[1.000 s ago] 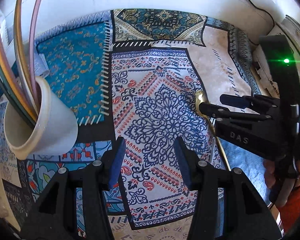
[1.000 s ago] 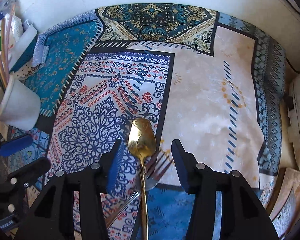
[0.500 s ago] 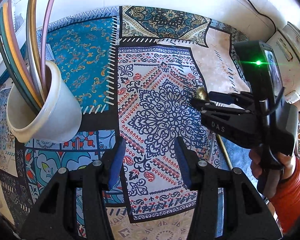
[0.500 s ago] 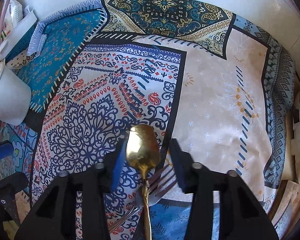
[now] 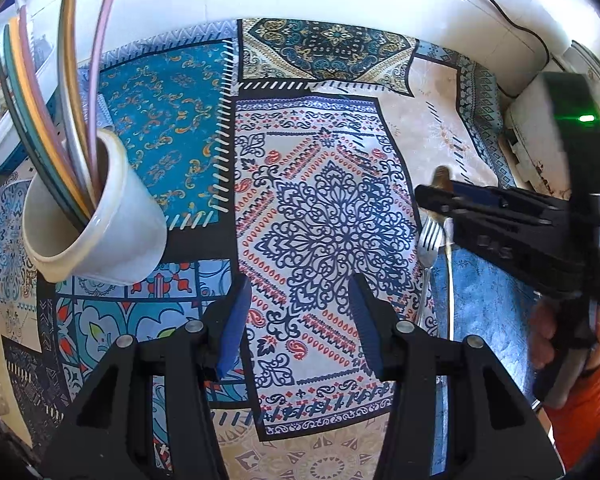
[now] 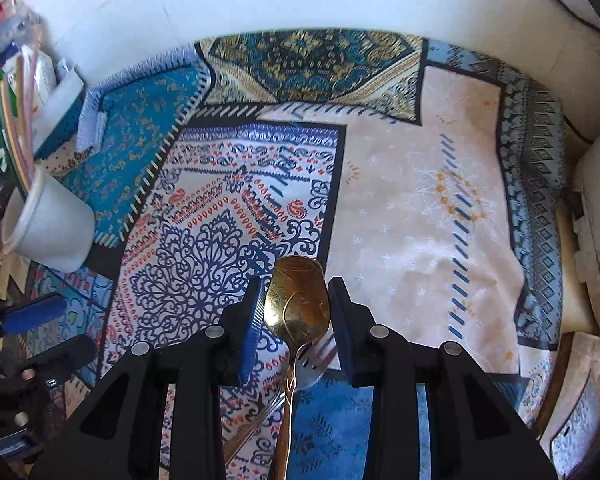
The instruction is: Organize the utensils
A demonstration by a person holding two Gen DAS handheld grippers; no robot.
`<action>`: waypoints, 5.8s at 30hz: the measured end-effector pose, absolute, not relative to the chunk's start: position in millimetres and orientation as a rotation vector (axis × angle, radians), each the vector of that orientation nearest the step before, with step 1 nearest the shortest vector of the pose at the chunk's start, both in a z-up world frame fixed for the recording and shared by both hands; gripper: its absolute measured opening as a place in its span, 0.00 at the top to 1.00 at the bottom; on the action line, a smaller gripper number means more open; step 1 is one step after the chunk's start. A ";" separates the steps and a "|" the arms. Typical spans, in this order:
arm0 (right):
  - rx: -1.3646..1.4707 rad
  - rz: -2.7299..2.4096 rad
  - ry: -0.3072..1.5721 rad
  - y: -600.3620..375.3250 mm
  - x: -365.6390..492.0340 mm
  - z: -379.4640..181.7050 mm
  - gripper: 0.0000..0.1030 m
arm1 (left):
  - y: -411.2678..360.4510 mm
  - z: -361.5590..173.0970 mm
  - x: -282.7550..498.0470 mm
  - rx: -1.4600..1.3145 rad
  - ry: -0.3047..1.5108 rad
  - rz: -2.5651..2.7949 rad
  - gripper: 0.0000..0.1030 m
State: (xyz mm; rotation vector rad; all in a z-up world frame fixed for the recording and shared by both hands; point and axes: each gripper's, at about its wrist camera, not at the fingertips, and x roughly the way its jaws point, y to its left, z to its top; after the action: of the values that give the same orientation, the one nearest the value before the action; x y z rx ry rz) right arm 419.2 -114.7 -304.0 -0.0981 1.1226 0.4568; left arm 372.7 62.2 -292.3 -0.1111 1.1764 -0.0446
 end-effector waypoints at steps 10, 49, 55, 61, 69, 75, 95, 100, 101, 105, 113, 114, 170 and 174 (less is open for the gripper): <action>-0.013 0.410 1.003 -157.6 391.6 -262.3 0.71 | 18.8 -300.3 387.6 -0.046 1.200 -0.126 0.52; 0.178 0.302 0.924 -252.7 364.4 -241.3 0.71 | -102.5 -358.9 449.7 0.191 1.185 -0.205 0.79; 0.173 0.313 0.908 -241.3 359.1 -234.5 0.71 | -85.2 -346.7 437.0 0.154 1.173 -0.185 0.79; 0.156 0.323 0.889 -229.4 351.8 -225.4 0.71 | -60.0 -310.9 423.9 0.109 1.110 -0.175 0.79; 0.137 0.334 0.856 -211.8 342.0 -210.2 0.71 | -35.4 -265.4 394.2 0.045 1.017 -0.176 0.79; 0.122 0.347 0.819 -196.9 335.0 -193.8 0.71 | -11.5 -236.3 372.8 -0.004 0.956 -0.171 0.79; 0.067 0.453 0.684 -121.8 329.3 -128.0 0.71 | 69.2 -140.2 338.6 -0.069 0.733 -0.098 0.79; 0.050 0.513 0.649 -86.5 332.0 -109.5 0.71 | 103.5 -117.9 331.2 -0.094 0.681 -0.052 0.79; 0.046 0.528 0.644 -78.1 332.8 -106.1 0.71 | 110.4 -115.1 330.1 -0.097 0.673 -0.040 0.79; 0.036 0.580 0.628 -49.3 336.3 -97.9 0.71 | 142.4 -106.8 326.3 -0.112 0.656 0.010 0.79; 0.025 0.683 0.630 9.1 342.7 -94.9 0.71 | 185.8 -110.6 326.1 -0.134 0.673 0.070 0.79; 0.024 0.693 0.637 16.3 344.3 -96.9 0.71 | 190.3 -113.5 326.9 -0.135 0.681 0.074 0.79; 0.007 0.568 0.310 -94.5 135.8 -14.0 0.58 | 104.6 -6.9 95.4 -0.029 0.287 0.043 0.50; 0.014 0.549 0.235 -107.5 108.8 -2.5 0.37 | 88.9 3.2 58.6 0.003 0.221 0.091 0.36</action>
State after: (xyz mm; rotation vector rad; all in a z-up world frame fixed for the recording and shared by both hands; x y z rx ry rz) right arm 108.8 -107.5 -2.5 0.0142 0.2345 0.5486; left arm 58.6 88.9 3.2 0.0030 0.2214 0.0908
